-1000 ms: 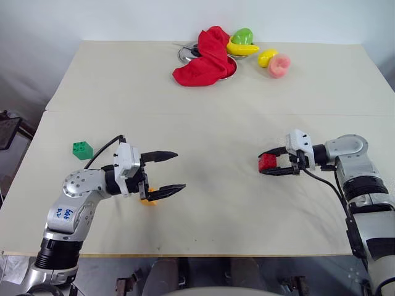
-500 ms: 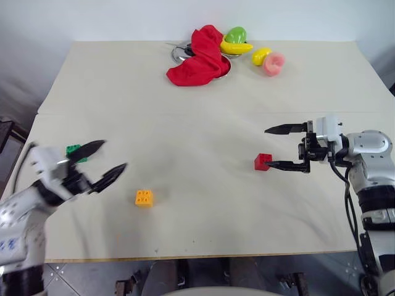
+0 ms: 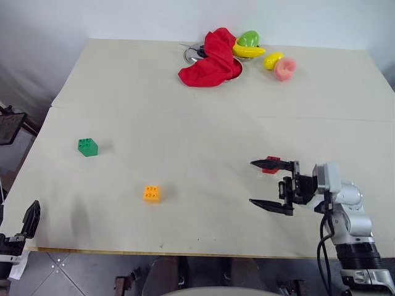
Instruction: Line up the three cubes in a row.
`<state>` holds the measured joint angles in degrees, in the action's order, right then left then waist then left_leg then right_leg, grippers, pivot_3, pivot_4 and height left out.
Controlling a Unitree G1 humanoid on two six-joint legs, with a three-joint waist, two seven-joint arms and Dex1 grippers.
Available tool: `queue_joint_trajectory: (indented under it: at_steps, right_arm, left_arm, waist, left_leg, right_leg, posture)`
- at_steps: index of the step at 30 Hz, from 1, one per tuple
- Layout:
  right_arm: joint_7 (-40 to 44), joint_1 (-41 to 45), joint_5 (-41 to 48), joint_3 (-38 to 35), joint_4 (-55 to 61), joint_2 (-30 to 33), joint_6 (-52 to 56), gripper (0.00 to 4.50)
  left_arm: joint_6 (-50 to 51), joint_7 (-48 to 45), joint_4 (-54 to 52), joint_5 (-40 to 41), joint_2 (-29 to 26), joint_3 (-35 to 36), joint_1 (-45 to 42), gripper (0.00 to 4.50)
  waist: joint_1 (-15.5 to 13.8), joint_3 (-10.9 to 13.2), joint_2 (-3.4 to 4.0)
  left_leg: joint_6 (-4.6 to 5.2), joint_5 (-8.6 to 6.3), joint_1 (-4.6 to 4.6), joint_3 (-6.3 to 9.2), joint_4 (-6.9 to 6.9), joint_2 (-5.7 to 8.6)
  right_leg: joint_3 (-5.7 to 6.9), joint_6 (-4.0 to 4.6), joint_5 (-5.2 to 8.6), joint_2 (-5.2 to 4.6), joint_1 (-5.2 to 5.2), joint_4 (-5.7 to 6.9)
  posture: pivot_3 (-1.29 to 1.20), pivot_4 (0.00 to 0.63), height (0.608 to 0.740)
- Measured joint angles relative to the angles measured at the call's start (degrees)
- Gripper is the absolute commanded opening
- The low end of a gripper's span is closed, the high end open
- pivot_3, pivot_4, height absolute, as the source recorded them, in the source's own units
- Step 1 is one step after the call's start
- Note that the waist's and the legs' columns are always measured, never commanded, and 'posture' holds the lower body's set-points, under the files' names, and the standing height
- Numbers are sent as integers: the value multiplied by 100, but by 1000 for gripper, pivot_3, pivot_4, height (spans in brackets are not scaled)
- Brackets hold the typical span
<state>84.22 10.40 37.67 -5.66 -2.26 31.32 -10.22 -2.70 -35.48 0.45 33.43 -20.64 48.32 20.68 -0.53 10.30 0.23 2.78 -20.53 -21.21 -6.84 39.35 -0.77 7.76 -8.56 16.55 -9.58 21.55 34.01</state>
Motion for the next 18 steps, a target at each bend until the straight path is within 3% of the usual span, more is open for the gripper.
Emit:
queue_joint_trajectory:
  at_steps: [5, 10, 18]
  right_arm:
    - [12, -162, -64, -218, -49, 223, 20, 4477]
    - [11, -207, -78, -258, -63, 338, 170, 4477]
    - [-2, -205, -76, -263, -21, 380, 324, 4477]
  left_arm:
    - [346, 490, -459, -99, -9, -679, -487, 4500]
    - [1375, 1562, -757, -442, -274, -1450, -1741, 4500]
    - [2400, 2663, -893, -742, -111, -2149, -2490, 4500]
  waist:
    - [-53, -1, -1]
    - [-66, -3, -4]
    - [56, -3, -4]
  left_leg:
    - [5, 3, -1, 4, 0, -3]
    - [10, 7, 1, -1, 0, 0]
    - [9, 6, 0, -4, -6, 1]
  right_leg:
    - [1, 2, 0, 2, -1, 0]
    - [2, 1, 0, 9, -3, 9]
    - [7, 1, 0, 20, -2, 2]
  posture:
    - [0, 150, 740]
    - [0, 150, 740]
    - [0, 150, 740]
